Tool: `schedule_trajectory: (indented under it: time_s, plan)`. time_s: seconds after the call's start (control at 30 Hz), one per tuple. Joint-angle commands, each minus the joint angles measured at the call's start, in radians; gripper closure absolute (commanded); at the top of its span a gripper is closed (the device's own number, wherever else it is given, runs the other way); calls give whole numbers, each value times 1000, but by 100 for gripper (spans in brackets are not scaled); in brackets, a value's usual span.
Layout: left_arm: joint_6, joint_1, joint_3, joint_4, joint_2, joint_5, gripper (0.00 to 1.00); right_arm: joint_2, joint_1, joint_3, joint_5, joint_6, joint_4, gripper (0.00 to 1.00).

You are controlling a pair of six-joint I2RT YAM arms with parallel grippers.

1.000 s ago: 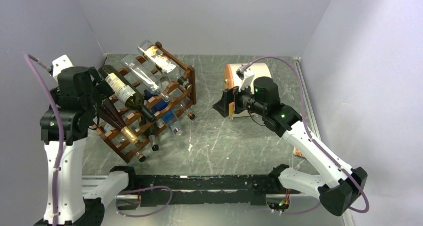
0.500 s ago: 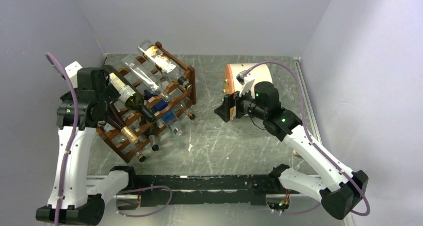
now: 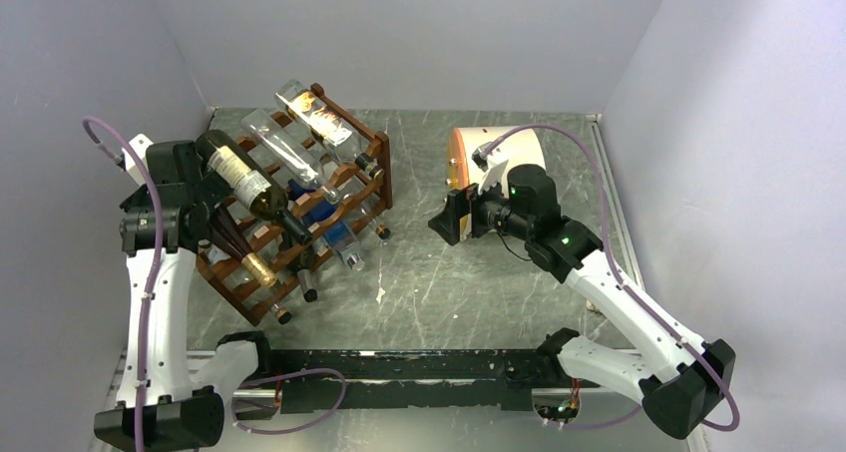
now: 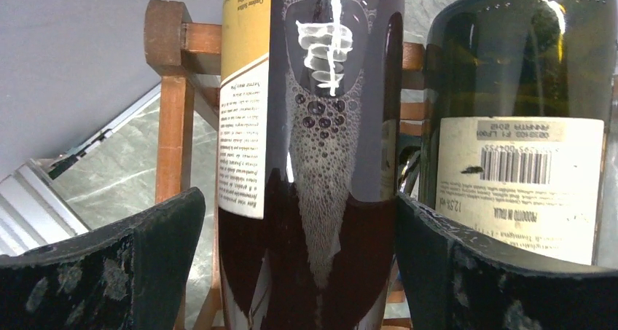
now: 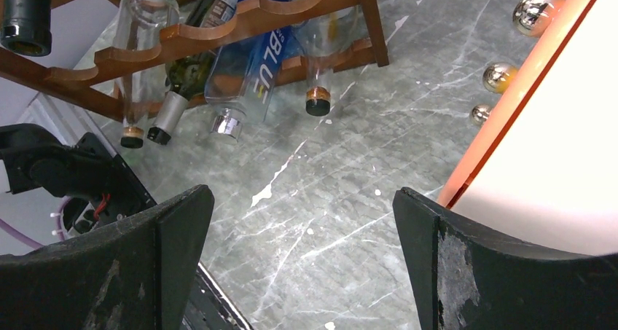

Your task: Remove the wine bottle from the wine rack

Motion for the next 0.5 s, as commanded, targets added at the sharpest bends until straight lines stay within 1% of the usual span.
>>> schedule_trajectory:
  time_s: [0.0, 0.13, 0.23, 0.33, 0.4, 0.47]
  plan:
    - [11, 39, -36, 82, -9, 69, 1, 5, -5, -11, 2, -11, 29, 0]
    - [7, 46, -51, 111, -13, 99, 1, 8, -5, -12, 8, -14, 27, 0]
    - [6, 47, -64, 132, -19, 106, 5, 12, -4, -14, 10, -14, 27, 0]
    - [3, 47, -88, 161, -35, 109, 13, 14, -4, -11, 13, -16, 21, 0]
    - [-5, 47, -84, 158, -37, 101, 23, 11, -4, -8, 16, -17, 17, 0]
    - [-12, 47, -83, 156, -49, 84, 31, 7, -4, -6, 21, -19, 15, 0]
